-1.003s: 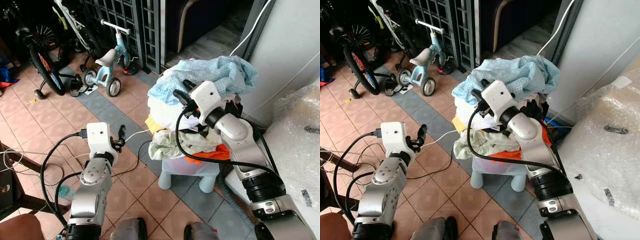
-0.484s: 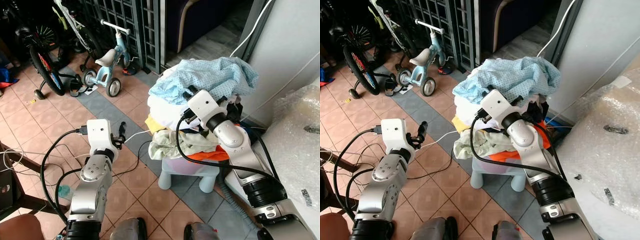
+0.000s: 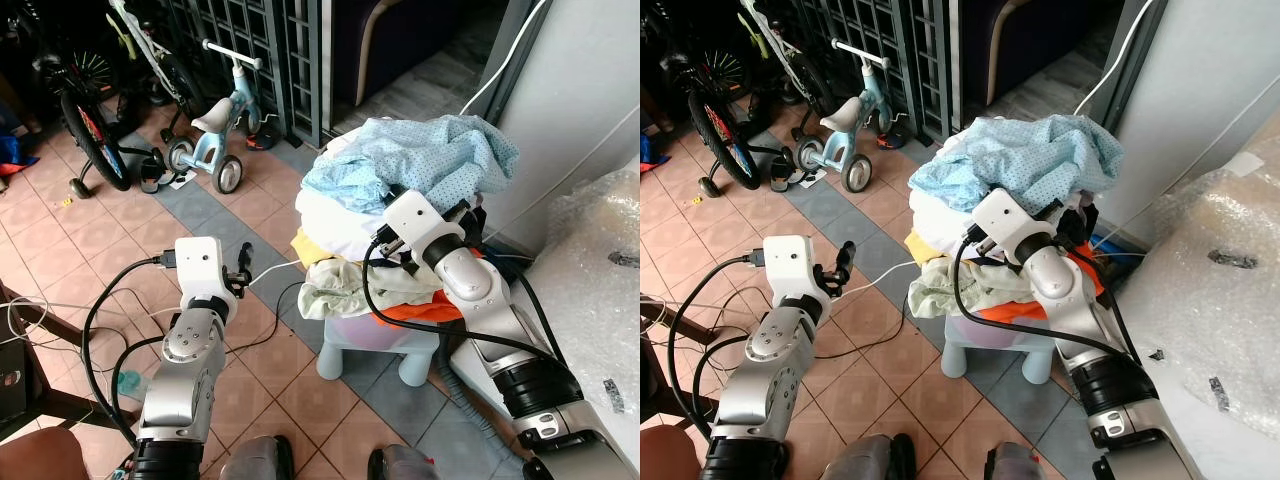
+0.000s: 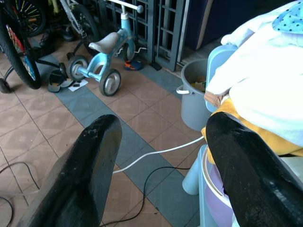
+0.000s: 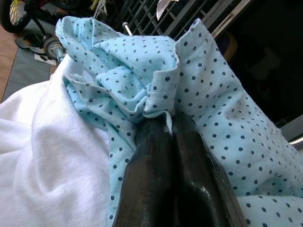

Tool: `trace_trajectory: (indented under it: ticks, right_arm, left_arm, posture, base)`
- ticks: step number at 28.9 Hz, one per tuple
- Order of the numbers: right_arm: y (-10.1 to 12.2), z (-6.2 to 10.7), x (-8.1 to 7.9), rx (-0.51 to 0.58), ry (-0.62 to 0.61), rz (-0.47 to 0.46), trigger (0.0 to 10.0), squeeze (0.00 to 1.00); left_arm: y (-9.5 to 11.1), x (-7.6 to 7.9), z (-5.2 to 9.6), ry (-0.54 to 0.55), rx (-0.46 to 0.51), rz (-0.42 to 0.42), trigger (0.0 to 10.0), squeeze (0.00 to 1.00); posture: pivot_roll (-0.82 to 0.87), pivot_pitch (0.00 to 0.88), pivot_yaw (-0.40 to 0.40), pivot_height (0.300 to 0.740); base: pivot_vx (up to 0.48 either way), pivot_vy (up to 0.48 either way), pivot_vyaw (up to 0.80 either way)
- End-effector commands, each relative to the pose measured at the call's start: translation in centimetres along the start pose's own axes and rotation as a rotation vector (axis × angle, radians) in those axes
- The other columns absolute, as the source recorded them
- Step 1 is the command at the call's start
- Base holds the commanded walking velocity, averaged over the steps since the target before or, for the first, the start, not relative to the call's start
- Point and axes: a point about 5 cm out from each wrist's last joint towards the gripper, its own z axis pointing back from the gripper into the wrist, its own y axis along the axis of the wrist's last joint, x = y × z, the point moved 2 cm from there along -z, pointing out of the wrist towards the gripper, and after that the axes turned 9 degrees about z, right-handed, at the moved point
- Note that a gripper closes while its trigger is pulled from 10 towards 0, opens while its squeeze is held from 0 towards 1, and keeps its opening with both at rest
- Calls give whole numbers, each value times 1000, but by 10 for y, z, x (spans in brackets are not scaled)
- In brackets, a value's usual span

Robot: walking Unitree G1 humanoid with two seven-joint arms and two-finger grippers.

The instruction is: Clothes washing

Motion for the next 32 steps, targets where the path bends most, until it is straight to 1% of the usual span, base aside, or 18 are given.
trace_trajectory:
  ticks: [1, 2, 3, 4, 6, 9, 12, 14, 15, 16, 20, 21, 23, 27, 28, 29, 30, 32]
  right_arm:
    - [-2, 1, 13, -4, -59, -20, 10000, 0]
    - [-2, 1, 13, -4, -59, -20, 10000, 0]
    - [9, 1, 24, 60, -111, -34, 10000, 0]
    - [19, 1, 31, 117, -143, -62, 10000, 1000]
    - [23, 1, 32, 143, -142, -67, 10000, 1000]
    - [28, 2, 36, 176, -185, -78, 10000, 1000]
    - [23, -2, 37, 139, -183, -74, 10000, 1000]
    - [14, -6, 31, 78, -150, -68, 10000, 1000]
    - [5, -9, 21, 27, -101, -101, 10000, 1000]
    - [1, -12, 16, -5, -76, -112, 10000, 1000]
    - [-10, -15, -1, -97, -17, -167, 10000, 1000]
    - [-13, -16, -7, -126, 18, -169, 10000, 1000]
    - [-17, -15, -16, -155, 53, -185, 10000, 1000]
    - [-19, -16, -20, -165, 61, -193, 10000, 1000]
    - [-18, -16, -20, -163, 62, -196, 8118, 1000]
    - [-17, -17, -20, -156, 67, -207, 0, 1000]
    - [-18, -17, -21, -159, 70, -236, 0, 0]
    - [-20, -16, -22, -169, 71, -260, 0, 0]
  left_arm:
    - [-4, -4, 1, 13, -13, -7, 10000, 0]
    - [-4, -4, 1, 13, -13, -7, 10000, 0]
    - [-4, -4, 1, 13, -14, -8, 10000, 0]
    - [-5, -3, 1, 10, -16, -8, 10000, 0]
    - [-5, -1, 1, 7, -17, -7, 10000, 0]
    - [-5, 0, 1, 4, -17, -6, 10000, 0]
    - [-5, -1, 1, 6, -17, -7, 10000, 0]
    - [-5, -2, 1, 7, -18, -8, 10000, 0]
    - [-5, -2, 2, 7, -19, -8, 10000, 0]
    - [-5, -2, 1, 7, -19, -8, 10000, 0]
    - [-6, -1, 2, 6, -19, -5, 10000, 0]
    - [-6, -1, 2, 6, -19, -5, 10000, 0]
    - [-6, 0, 2, 6, -20, -3, 10000, 0]
    - [-6, -1, 2, 8, -20, -3, 10000, 0]
    - [-6, -1, 2, 8, -21, -3, 10000, 0]
    - [-6, -1, 3, 9, -21, -3, 10000, 0]
    - [-6, -1, 3, 11, -22, -3, 10000, 0]
    - [-7, -1, 3, 11, -22, -3, 10000, 0]
  posture:
    - [-32, 90, 58, 740]
    - [-32, 90, 58, 740]
    - [-35, 90, 60, 740]
    - [-38, 89, 60, 740]
    - [-38, 90, 60, 740]
    - [-35, 91, 59, 740]
    - [-33, 93, 60, 740]
    - [-32, 93, 60, 740]
    - [-30, 93, 59, 740]
    - [-28, 92, 59, 740]
    - [-28, 90, 56, 740]
    - [-27, 90, 54, 740]
    - [-24, 90, 54, 740]
    - [-23, 91, 54, 740]
    - [-23, 91, 54, 740]
    - [-24, 92, 51, 740]
    - [-25, 93, 51, 740]
    - [-25, 93, 50, 740]
  base:
    - [0, 0, 0]
    - [0, 0, 0]
    - [0, 0, 0]
    - [0, 0, 0]
    - [0, 0, 0]
    - [0, 0, 0]
    - [0, 0, 0]
    - [0, 0, 0]
    - [0, 0, 0]
    - [0, 0, 0]
    - [0, 0, 0]
    - [0, 0, 0]
    - [0, 0, 0]
    - [0, 0, 0]
    - [0, 0, 0]
    - [0, 0, 0]
    - [0, 0, 0]
    - [0, 0, 0]
